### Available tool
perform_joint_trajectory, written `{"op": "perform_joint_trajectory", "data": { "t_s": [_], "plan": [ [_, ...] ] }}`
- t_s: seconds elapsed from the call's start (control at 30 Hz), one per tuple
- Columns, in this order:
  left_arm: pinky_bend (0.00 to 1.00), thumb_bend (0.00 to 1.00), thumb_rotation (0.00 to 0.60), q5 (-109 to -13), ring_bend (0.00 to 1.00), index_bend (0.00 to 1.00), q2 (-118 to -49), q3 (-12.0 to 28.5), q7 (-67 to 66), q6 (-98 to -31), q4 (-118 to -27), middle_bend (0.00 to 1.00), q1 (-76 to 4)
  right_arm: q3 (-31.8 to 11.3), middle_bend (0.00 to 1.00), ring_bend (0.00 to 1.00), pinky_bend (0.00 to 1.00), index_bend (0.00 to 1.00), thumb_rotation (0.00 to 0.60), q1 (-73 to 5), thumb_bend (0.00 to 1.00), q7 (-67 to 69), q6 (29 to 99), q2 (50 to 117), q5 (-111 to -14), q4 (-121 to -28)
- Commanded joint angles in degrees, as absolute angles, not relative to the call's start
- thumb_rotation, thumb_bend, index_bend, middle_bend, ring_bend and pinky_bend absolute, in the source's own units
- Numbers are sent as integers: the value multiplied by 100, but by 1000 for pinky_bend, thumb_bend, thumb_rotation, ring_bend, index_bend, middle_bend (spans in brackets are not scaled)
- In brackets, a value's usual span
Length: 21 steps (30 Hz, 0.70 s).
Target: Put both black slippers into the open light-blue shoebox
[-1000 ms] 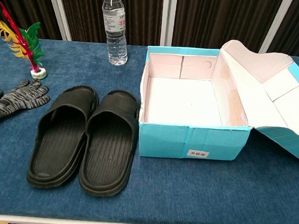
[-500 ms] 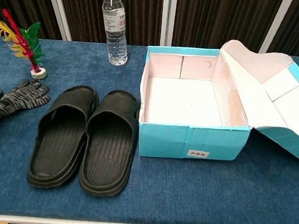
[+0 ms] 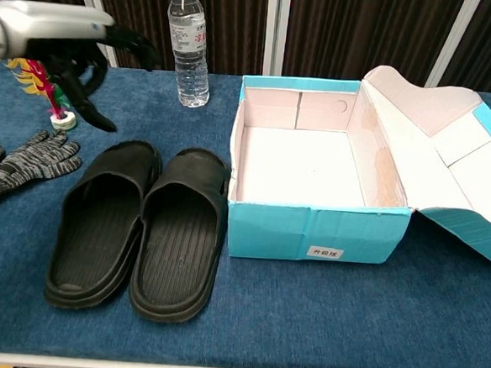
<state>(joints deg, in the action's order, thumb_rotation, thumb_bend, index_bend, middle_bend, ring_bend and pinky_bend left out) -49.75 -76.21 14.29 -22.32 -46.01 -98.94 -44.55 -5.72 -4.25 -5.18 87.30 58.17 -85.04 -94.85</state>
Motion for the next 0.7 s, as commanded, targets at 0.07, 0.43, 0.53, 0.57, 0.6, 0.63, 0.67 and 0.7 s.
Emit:
{"op": "perform_joint_trajectory", "data": {
  "t_s": [0.07, 0.43, 0.53, 0.57, 0.6, 0.63, 0.67, 0.7],
  "plan": [
    [832, 0, 600, -3363, 667, 86, -8195, 1200, -3156, -4408, -9678, 74, -5436, -559, 124, 50, 132, 124, 600, -406, 66, -440, 8744, 5805, -8522, -9451],
    [833, 0, 600, -1427, 702, 73, -8612, 946, -3518, -4698, -9532, 66, -6306, -538, 124, 50, 133, 124, 600, -390, 67, -246, 8696, 5808, -8506, -9323],
    [833, 0, 600, -1100, 704, 73, -8787, 887, -3608, -4804, -9318, 66, -6483, -538, 124, 50, 133, 124, 600, -408, 67, -202, 8659, 5816, -8507, -9286],
    [833, 0, 600, -1018, 704, 73, -8837, 879, -3634, -4838, -9263, 66, -6530, -540, 124, 50, 133, 124, 600, -413, 68, -191, 8648, 5815, -8504, -9278],
    [833, 0, 600, -917, 704, 73, -8889, 878, -3654, -4857, -9207, 66, -6582, -541, 124, 50, 133, 124, 600, -417, 68, -180, 8637, 5814, -8499, -9270],
    [833, 0, 600, -846, 705, 73, -8921, 886, -3654, -4853, -9167, 66, -6614, -542, 124, 51, 133, 124, 600, -420, 68, -175, 8629, 5814, -8494, -9265],
    [833, 0, 600, -777, 705, 73, -8947, 889, -3662, -4840, -9127, 66, -6647, -544, 124, 51, 133, 124, 600, -423, 68, -174, 8621, 5814, -8488, -9262],
    [833, 0, 600, -688, 707, 73, -8976, 886, -3688, -4815, -9073, 66, -6697, -544, 124, 51, 133, 125, 600, -426, 68, -172, 8612, 5813, -8482, -9259]
  ]
}}
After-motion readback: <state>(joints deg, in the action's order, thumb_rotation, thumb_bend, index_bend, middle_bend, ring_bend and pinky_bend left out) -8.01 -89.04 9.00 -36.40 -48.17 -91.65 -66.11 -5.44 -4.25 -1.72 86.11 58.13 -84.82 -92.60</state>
